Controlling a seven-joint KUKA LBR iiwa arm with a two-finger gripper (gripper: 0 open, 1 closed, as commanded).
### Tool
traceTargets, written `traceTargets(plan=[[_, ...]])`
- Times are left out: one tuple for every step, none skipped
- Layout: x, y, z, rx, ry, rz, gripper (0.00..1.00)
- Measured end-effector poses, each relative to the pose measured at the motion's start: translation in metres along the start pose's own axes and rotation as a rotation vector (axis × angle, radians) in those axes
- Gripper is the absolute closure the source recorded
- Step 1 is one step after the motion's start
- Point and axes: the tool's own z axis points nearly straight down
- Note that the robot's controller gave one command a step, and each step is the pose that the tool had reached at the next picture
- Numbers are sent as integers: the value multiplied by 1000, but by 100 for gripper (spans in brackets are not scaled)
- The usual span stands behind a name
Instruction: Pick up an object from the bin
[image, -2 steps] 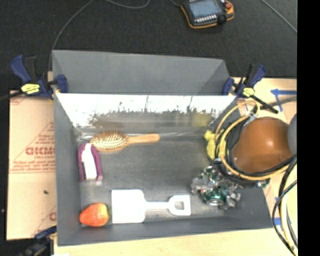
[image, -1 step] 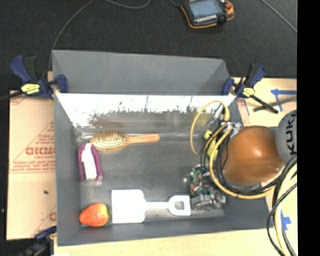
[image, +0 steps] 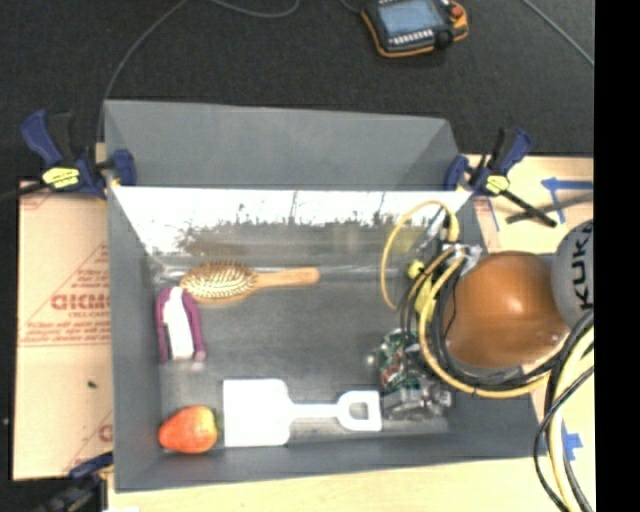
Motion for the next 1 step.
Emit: traceTargets(plan=[[-1,3,-27,-10,-1,1,100]])
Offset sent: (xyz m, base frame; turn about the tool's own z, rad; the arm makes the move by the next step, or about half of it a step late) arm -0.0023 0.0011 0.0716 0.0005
